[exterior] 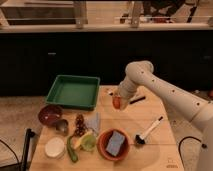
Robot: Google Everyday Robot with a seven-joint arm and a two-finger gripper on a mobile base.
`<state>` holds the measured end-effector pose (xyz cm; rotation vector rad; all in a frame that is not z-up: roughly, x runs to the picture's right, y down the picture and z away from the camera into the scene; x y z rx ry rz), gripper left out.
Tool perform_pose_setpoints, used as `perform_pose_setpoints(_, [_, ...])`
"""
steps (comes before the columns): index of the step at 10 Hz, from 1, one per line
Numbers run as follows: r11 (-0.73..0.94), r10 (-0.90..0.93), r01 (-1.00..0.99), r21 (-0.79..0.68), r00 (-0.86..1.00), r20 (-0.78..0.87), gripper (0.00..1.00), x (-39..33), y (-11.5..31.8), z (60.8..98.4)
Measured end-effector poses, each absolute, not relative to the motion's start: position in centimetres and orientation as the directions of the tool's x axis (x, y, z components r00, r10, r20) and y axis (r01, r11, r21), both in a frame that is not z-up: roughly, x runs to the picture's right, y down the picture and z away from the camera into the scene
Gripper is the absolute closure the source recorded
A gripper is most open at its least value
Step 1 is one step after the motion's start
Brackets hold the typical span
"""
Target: Place apple in tray
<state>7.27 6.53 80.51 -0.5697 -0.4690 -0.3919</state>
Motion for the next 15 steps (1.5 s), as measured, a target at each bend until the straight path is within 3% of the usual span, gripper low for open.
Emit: perform_pose_setpoints(15, [0.775,-0.290,0.536,-0.334,0.771,0.567,1.00,1.3,2.4,81.5])
